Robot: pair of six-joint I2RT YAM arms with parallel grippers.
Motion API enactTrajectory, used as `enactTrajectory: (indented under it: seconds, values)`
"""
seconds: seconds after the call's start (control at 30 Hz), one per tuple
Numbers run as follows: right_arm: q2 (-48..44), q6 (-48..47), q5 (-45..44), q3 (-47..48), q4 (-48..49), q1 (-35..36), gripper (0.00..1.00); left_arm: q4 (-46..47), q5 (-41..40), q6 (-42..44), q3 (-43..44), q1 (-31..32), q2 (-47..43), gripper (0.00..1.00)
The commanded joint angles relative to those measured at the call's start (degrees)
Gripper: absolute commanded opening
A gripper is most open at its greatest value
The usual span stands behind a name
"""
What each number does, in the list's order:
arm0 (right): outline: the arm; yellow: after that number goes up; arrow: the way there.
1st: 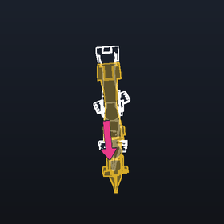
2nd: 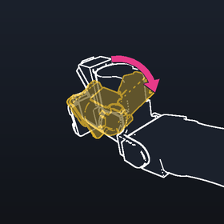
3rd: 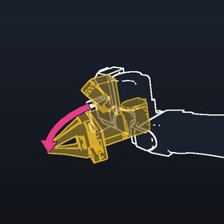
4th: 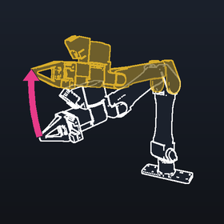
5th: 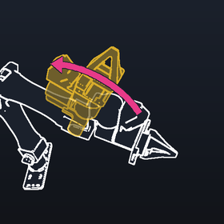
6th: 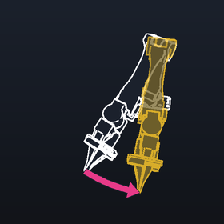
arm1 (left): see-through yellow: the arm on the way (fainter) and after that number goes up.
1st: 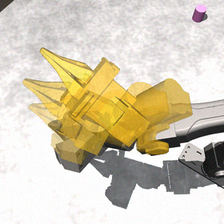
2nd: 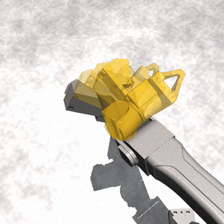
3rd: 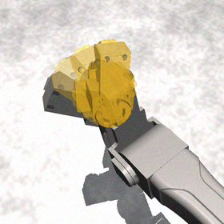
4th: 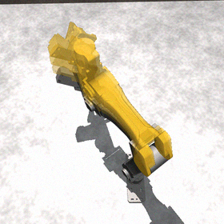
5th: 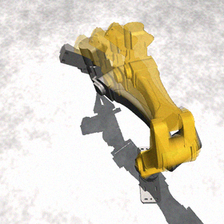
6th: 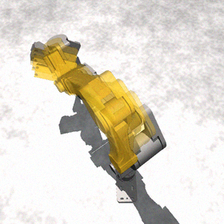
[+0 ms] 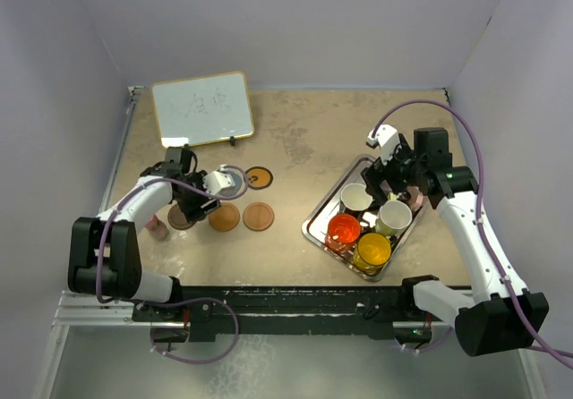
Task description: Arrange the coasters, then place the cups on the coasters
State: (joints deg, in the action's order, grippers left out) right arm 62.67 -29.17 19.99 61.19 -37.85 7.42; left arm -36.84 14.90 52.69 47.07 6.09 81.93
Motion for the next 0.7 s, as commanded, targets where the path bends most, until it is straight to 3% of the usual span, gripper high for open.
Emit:
enactTrajectory:
  seconds: [0.0,0.33,0.67]
  values:
    - [-0.05,-0.63,-0.74,1.30,-0.07,-0.22,1.00,-1.79,2.49,-3.22,4.07,-2.50,-2.82,0.64]
    - [-0.20,-0.67,-0.48,1.33,-0.28,-0.21,1.00,-2.07,-3.78,-10.92,7.47,-12.24,1.37,0.63]
    - [-0.19,-0.80,-0.74,1.21,-0.17,-0.23,1.00,-9.23,-1.90,-11.36,12.19,-17.04,11.50,0.63]
